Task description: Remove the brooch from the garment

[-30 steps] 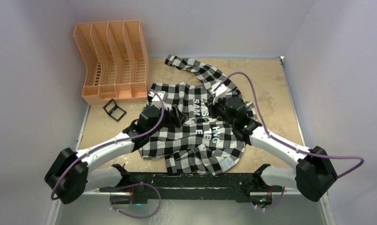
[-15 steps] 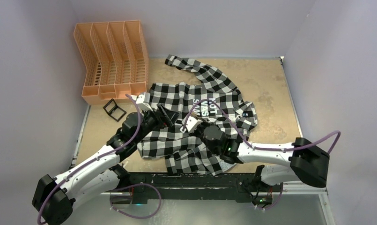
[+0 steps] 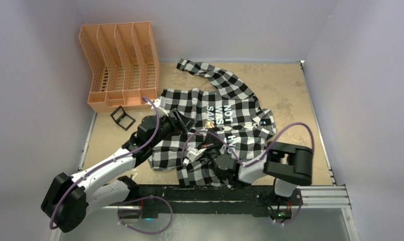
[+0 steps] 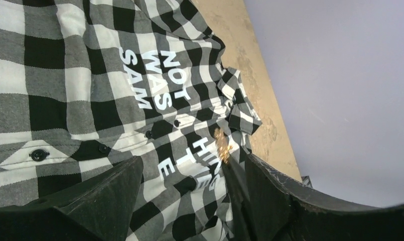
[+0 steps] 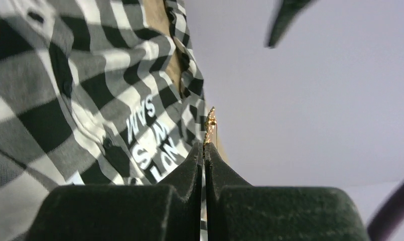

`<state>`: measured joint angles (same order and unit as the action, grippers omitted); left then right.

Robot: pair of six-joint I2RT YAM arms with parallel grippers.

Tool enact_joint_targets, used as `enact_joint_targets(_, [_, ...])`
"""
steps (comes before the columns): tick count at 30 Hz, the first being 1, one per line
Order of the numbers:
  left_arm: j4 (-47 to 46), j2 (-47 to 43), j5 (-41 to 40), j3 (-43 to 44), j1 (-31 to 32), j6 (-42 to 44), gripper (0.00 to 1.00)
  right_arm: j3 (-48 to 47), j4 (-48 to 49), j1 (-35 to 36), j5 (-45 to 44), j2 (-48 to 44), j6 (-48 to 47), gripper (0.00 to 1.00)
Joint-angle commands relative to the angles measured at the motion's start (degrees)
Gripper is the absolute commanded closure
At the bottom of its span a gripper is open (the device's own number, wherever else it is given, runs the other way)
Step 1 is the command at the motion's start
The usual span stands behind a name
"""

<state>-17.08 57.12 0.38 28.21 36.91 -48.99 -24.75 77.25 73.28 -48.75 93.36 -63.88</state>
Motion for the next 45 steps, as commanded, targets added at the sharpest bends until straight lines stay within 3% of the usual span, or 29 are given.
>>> enact_joint_targets(1, [-6.4, 2.7, 8.5, 1.9, -4.6, -2.6, 0.28, 1.2, 39.7, 1.6, -3.1, 8.9, -23.1, 1.00])
enact_joint_targets(3, [-6.5, 3.6, 11.3, 2.6, -6.1, -3.2, 0.28, 0.5, 40.6, 1.8, -2.6, 10.6, -26.6, 1.00])
enact_joint_targets(10, [-3.5, 5.7, 15.7, 4.2, -9.1, -3.6, 0.29, 0.3, 40.5, 1.9, 1.0, 6.0, -25.5, 1.00])
enact_joint_targets(18, [-8.4, 14.2, 27.4, 8.5, -9.3, -4.9, 0.41, 0.1, 40.5, 1.9, 2.7, 4.7, -26.7, 1.00])
enact_joint_targets(28, [-6.4, 19.0, 36.5, 13.4, -9.1, -2.2, 0.54, -0.2, 40.4, 2.9, 3.5, 4.5, -26.9, 1.00])
enact_joint_targets(45, [-4.4, 22.9, 40.1, 13.7, -8.7, -1.2, 0.73, -0.1, 40.5, 4.3, 4.5, 4.0, -26.1, 1.00])
